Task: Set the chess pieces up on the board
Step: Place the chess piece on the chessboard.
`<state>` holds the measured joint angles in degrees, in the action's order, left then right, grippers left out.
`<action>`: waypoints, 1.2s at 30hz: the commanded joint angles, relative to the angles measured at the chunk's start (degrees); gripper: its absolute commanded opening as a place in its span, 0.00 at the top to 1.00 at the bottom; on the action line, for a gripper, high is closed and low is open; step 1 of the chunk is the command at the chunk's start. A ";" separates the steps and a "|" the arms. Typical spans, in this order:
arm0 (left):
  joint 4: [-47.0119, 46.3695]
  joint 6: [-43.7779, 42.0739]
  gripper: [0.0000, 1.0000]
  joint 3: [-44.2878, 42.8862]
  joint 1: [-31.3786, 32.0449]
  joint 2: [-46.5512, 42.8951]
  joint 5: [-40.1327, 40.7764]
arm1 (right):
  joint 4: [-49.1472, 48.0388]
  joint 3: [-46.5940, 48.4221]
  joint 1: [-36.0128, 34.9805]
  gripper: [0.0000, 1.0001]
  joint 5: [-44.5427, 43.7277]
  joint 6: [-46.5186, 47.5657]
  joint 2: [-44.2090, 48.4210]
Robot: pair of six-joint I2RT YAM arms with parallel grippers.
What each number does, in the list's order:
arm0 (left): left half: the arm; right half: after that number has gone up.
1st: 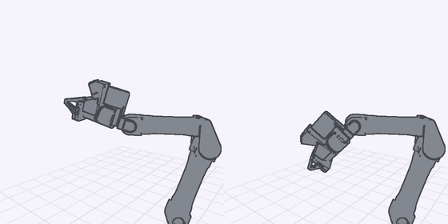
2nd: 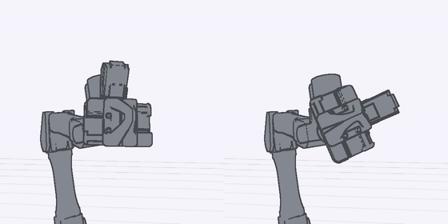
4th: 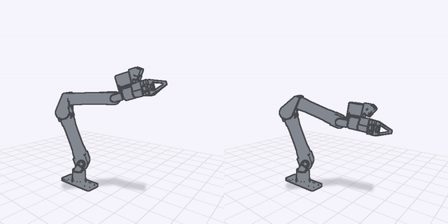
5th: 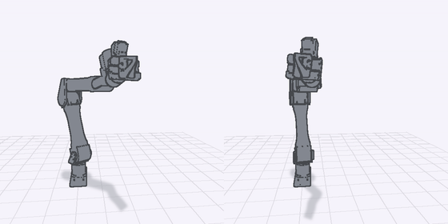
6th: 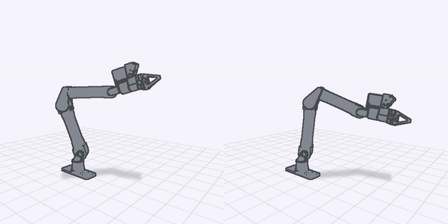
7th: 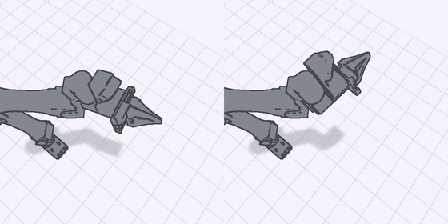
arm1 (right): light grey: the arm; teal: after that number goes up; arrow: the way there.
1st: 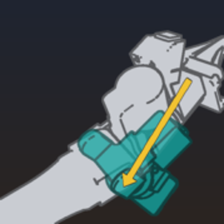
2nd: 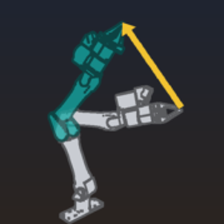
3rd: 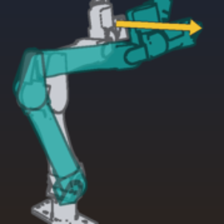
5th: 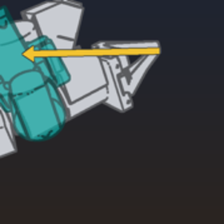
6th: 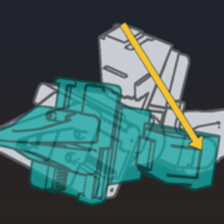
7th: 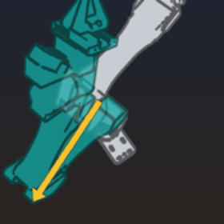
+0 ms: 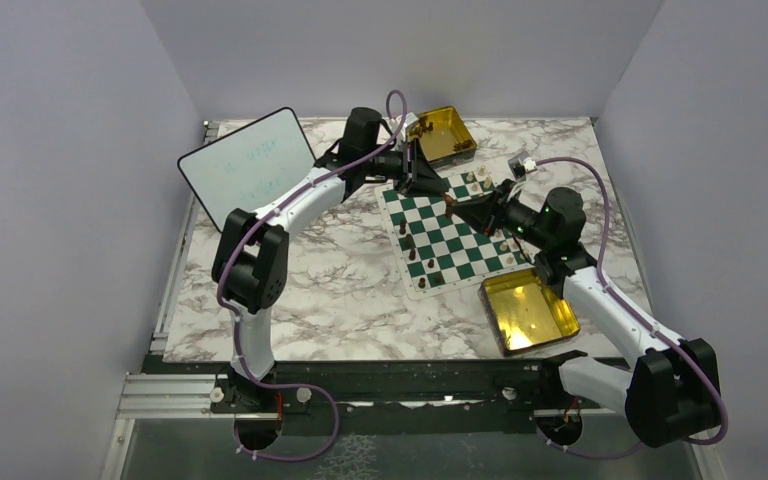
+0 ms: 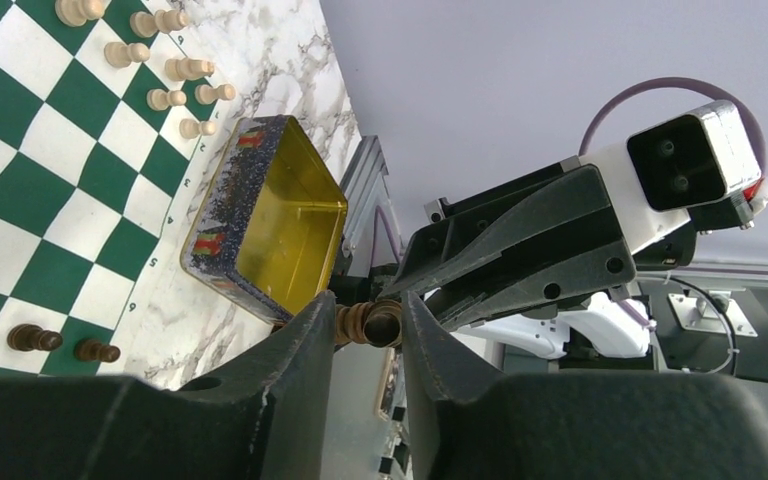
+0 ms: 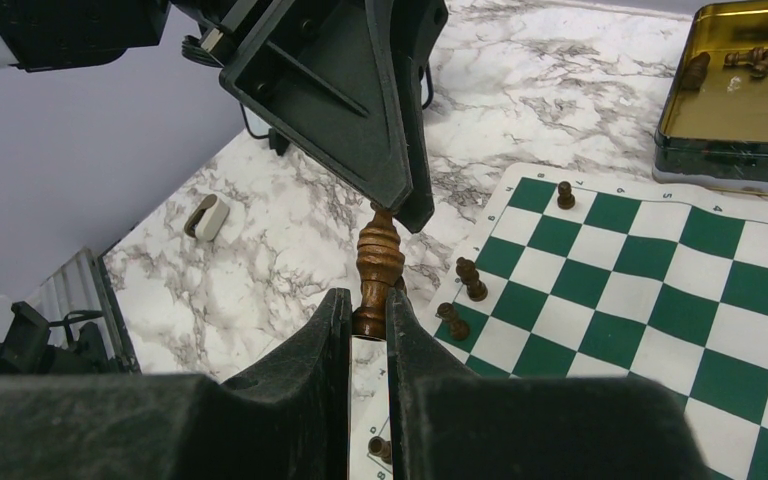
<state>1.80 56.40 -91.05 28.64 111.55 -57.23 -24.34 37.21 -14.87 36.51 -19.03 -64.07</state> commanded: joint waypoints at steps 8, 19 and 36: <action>-1.45 0.11 0.84 -0.05 0.71 -3.18 -0.52 | -0.07 -1.06 0.28 0.99 -1.14 0.14 1.15; 0.21 -1.41 0.92 -0.85 0.89 -2.15 1.56 | -0.09 -2.20 0.28 0.99 -4.01 0.19 0.82; 24.67 -24.86 0.91 -17.03 0.46 5.73 30.20 | 11.82 -0.35 0.28 1.00 -13.33 1.80 1.57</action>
<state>17.82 41.32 -103.74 28.97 114.65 -41.19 -17.67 35.18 -14.87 27.49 -18.55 -64.07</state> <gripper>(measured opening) 0.138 0.174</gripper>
